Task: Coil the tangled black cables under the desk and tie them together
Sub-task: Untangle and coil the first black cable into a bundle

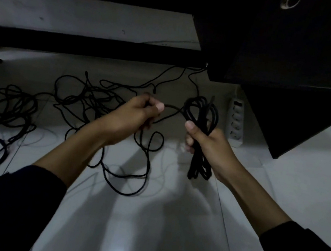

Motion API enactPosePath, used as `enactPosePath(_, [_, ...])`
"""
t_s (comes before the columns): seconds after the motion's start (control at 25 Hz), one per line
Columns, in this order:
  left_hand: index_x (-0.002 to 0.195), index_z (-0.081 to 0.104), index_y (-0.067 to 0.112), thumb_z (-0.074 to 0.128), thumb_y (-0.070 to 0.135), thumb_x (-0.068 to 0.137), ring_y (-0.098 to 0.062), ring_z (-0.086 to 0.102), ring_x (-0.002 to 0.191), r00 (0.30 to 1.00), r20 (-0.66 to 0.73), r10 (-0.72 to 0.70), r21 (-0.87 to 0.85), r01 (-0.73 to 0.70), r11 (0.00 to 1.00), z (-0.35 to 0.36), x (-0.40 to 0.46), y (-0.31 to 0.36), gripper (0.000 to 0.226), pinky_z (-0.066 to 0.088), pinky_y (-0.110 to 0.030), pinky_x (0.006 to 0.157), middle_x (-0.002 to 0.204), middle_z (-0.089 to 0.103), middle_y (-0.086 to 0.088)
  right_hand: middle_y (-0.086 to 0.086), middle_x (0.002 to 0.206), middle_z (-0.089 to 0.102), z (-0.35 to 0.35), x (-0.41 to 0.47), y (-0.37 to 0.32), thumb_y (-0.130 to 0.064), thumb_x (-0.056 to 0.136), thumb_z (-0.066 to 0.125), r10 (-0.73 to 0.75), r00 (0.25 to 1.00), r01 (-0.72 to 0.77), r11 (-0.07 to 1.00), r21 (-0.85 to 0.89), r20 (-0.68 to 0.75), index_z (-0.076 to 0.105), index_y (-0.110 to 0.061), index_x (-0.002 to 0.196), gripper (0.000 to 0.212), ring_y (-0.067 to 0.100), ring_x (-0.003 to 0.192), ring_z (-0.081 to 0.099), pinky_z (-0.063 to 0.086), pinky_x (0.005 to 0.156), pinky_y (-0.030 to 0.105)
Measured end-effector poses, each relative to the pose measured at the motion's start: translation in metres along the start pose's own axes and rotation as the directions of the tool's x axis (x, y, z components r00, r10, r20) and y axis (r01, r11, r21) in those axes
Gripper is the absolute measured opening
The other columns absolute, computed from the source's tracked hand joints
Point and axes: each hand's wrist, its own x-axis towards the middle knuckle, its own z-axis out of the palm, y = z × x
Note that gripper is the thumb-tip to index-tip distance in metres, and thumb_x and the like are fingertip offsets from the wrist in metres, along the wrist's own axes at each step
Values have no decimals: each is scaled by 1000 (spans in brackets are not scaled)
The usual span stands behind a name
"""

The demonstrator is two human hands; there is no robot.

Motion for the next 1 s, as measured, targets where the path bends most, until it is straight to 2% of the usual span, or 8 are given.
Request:
enactPosePath(0.12, [81,43,12,41,10,101,-9,37,56,998,28,-47,-516,55,855,22,3,7,20,33,-18,44,67,41,-1,5,82,72,15,4,2,-23,98,51,-14,1000,15,1000,19,-19,68,-2,93,28,7,72,69,55,68,20])
enactPosePath(0.28, [75,44,12,37,9,101,-10,34,55,991,88,-97,-737,130,663,33,1,15,26,35,-17,43,64,39,-1,6,99,74,23,6,10,-28,96,55,-54,997,55,998,15,-47,66,-7,112,29,17,93,71,58,82,33])
enactPosePath(0.48, [79,48,11,42,9,100,-9,41,56,989,2,-150,-694,109,712,40,-3,20,22,42,-17,47,67,44,-2,-8,61,65,28,3,11,-23,98,51,-39,999,41,996,78,-26,64,-6,108,24,7,57,61,51,56,20])
enactPosePath(0.68, [93,54,12,53,17,97,0,62,60,991,-132,-24,-412,-33,911,43,-11,22,7,49,-12,53,75,61,3,-8,59,50,28,6,17,-29,98,50,-39,998,41,997,59,-40,52,-6,97,23,6,52,46,41,54,22])
enactPosePath(0.76, [95,58,14,50,29,98,-3,64,72,988,-151,-29,-417,-37,908,42,-11,18,17,52,-16,68,79,66,5,-6,63,49,29,6,15,-30,99,49,-59,998,60,997,54,-31,52,-5,101,25,5,55,46,41,56,20])
enactPosePath(0.88, [115,61,20,38,71,86,-7,62,107,998,-65,16,-378,-39,925,50,-16,1,63,49,-30,98,111,68,6,-11,74,54,30,6,10,-31,100,47,-110,994,110,994,7,-23,51,-8,125,35,0,65,53,44,60,16])
enactPosePath(0.92, [123,57,22,44,77,80,-6,60,113,999,-32,33,-338,-42,940,57,-21,-3,70,48,-29,99,120,65,6,-13,84,60,31,6,10,-31,100,47,-121,992,119,992,-52,-25,48,-9,129,36,-1,76,59,48,66,17])
enactPosePath(1.0, [128,53,21,65,61,78,-3,63,109,999,-50,4,-308,-19,951,70,-26,-6,65,51,-21,90,119,66,5,-5,108,66,37,7,12,-29,101,45,-156,987,149,975,-167,-30,49,-12,129,33,3,101,62,52,86,24])
